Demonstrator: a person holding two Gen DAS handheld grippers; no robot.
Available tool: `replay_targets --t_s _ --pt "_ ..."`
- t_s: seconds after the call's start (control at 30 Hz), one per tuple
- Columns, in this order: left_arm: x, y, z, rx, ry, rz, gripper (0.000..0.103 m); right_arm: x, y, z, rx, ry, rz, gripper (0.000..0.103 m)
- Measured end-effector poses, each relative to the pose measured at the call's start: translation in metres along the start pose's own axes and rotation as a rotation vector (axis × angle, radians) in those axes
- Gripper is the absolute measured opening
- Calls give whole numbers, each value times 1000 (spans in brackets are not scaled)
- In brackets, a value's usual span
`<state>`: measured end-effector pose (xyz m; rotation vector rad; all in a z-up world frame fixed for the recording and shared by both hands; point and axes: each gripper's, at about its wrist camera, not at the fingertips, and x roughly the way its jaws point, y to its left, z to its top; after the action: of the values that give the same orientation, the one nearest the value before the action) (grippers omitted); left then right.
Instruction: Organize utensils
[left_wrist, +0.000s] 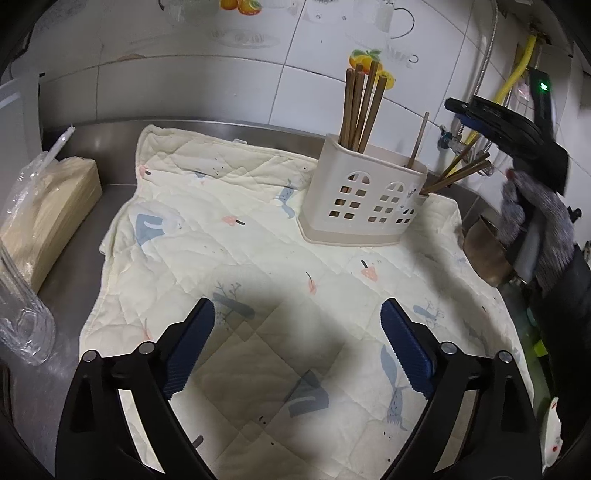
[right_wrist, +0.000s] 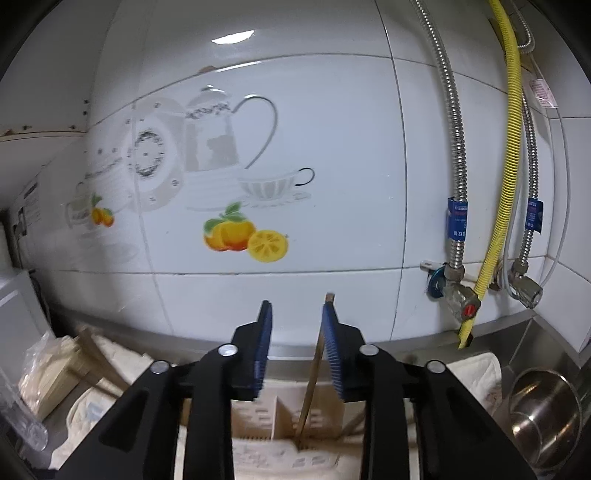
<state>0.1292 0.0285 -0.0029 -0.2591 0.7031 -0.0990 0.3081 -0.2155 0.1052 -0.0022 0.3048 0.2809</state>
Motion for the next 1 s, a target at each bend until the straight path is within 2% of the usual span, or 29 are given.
replay_targets --t_s 0.03,0.1,0.23,0.27,0.33,0.43,0.67,1.0 --pt "-2 0 -1 -2 -3 2 92 -5 1 -3 1 11 12 43" --pt "-5 2 -2 -8 -8 8 93 -20 5 -10 -3 19 25 48" --pt "-12 5 -6 -19 -20 22 95 -44 14 -29 -24 50 41 65" --pt "-14 6 -7 -19 -23 27 96 -51 18 -36 -40 59 39 68" --pt "-18 6 -8 -20 -32 42 96 -62 24 -47 -67 80 30 81" --pt "-25 6 -11 -16 -42 44 97 -82 33 -66 -116 77 -17 91" --pt "-37 3 -17 5 -58 74 98 -118 39 -101 -96 108 -54 95" --pt "-53 -2 -25 32 -76 89 98 -150 30 -144 11 195 -32 96"
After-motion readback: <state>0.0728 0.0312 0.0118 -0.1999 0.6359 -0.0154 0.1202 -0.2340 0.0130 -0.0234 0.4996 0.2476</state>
